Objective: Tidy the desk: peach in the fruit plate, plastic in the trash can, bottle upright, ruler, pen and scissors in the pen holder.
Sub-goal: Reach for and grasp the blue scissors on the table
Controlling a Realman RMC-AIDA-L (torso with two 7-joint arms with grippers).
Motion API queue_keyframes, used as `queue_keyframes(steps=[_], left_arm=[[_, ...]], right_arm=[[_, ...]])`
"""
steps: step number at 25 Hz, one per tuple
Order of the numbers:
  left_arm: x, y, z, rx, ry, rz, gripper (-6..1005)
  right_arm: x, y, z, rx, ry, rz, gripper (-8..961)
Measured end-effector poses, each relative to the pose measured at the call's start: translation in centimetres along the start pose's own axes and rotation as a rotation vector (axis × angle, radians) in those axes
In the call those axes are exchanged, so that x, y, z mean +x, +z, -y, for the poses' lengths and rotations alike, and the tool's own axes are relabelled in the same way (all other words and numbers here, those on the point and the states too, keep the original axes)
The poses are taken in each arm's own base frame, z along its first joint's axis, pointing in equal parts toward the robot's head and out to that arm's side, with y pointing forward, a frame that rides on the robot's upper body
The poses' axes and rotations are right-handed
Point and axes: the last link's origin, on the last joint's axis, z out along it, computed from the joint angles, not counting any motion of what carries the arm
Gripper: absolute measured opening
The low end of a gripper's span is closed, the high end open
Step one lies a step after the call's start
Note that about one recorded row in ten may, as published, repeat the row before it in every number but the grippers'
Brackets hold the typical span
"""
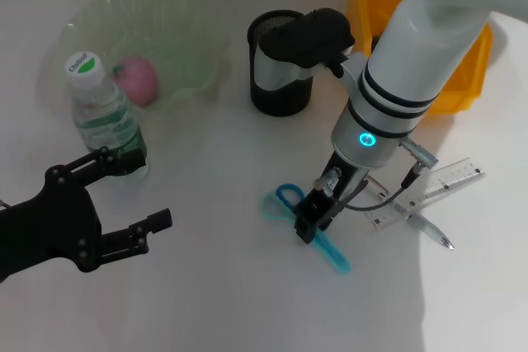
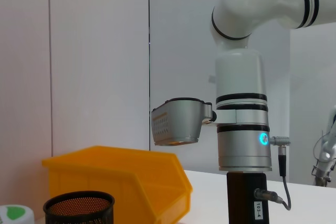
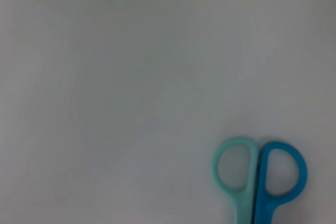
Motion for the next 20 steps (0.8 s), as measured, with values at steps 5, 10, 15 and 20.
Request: queue_keyframes(steps=[5, 10, 15, 20], left_arm=[[-0.04, 0.01, 0.01, 0.002, -0.001, 0.001, 816], [-0.13, 0.21, -0.02, -0.003, -0.002, 0.006, 816], [-0.22, 0.43, -0.01, -0.011, -0.002, 0.015, 816], [-0.15, 0.55, 0.08, -0.014, 0.001, 0.014, 816]], right_arm=[[-0.08, -0.18, -0.19, -0.008, -0.004, 0.01, 308], [-0.05, -0.16, -0.14, 0.005, -0.012, 0.003, 284], [-0.11, -0.17, -0.21, 0.031, -0.037, -0.013, 262], [-0.16, -0.39, -0.2, 0.071, -0.073, -0.019, 251]])
